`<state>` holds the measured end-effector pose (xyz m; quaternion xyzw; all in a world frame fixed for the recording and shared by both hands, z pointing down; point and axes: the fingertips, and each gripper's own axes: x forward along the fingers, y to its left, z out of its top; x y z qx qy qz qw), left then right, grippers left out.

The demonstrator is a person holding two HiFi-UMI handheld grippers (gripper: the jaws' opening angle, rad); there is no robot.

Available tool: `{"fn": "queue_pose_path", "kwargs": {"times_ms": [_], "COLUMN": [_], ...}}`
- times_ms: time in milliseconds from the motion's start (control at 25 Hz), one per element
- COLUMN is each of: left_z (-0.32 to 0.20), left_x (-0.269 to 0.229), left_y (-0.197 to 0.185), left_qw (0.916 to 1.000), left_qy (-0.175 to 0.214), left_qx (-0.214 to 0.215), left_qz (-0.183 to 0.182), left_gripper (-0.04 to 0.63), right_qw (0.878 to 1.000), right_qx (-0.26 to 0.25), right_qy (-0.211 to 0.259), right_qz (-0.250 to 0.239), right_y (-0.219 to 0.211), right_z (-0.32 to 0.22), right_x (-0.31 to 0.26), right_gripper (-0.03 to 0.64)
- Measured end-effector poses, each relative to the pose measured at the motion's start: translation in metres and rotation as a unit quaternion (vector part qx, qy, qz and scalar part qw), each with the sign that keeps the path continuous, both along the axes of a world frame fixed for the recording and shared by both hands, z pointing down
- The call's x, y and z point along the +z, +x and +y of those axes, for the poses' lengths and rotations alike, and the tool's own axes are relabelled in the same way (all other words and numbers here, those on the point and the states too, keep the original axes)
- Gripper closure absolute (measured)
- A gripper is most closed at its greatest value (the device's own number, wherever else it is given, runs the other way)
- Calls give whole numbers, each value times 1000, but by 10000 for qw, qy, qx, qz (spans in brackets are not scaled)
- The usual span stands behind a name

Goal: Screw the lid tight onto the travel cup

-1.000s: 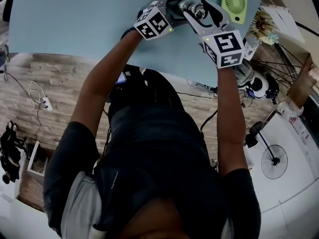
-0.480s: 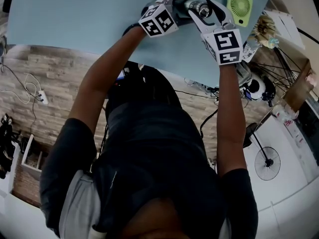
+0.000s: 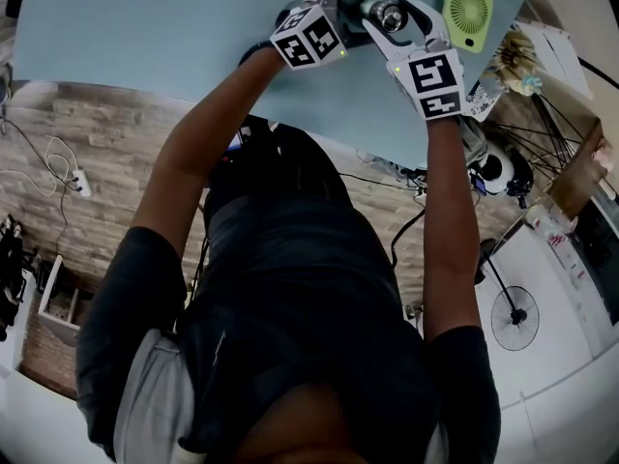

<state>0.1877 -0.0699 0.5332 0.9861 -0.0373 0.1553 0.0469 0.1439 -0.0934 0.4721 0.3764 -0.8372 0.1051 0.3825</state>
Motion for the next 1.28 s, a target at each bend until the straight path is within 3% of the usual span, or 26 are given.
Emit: {"fn": "queue_pose_path", "kwargs": {"times_ms": [200,320,400,520,600,720,880,960,1040,1280], "left_z": [0,0,0,0,0,0,-1,-1,-1,0], "left_x": [0,0,0,0,0,0,1,1,0,0], "left_y": [1,0,-1,0,0,0,1,0,0,1], "left_qw": [10000,10000,10000,10000,10000,10000,10000,10000,10000,10000], "left_qy": [-5,-13,-18,-8,-7,-16,-14,-10,-8,-1], "left_qx": [2,7,5,17,24,30,27,27,28,22], "left_qz": [8,15,14,12,17,9,9,15,13,5], "left_gripper": [179,179,179,179,179,179,179,179,179,179], "right_qw": [9955,9794,9528,8882,8563,8249,8039,8045,8211,9095], "right_qx": [-771,-1583,-2378,-3667,-4205,-4642,-4947,-4979,-4800,-3374], "right_qy": [-88,-54,-30,-56,-165,-284,-361,-364,-408,-689], "right_qz": [542,1253,1887,2769,2994,3215,3282,3217,3061,2329], "right_y": [-2,3,7,12,13,16,17,16,15,17], "right_z": [11,22,26,32,35,31,28,29,29,28], "right_x": [-6,-13,-15,-13,-10,-6,-1,1,1,1], "right_gripper": [345,345,345,345,345,345,348,377,379,380]}}
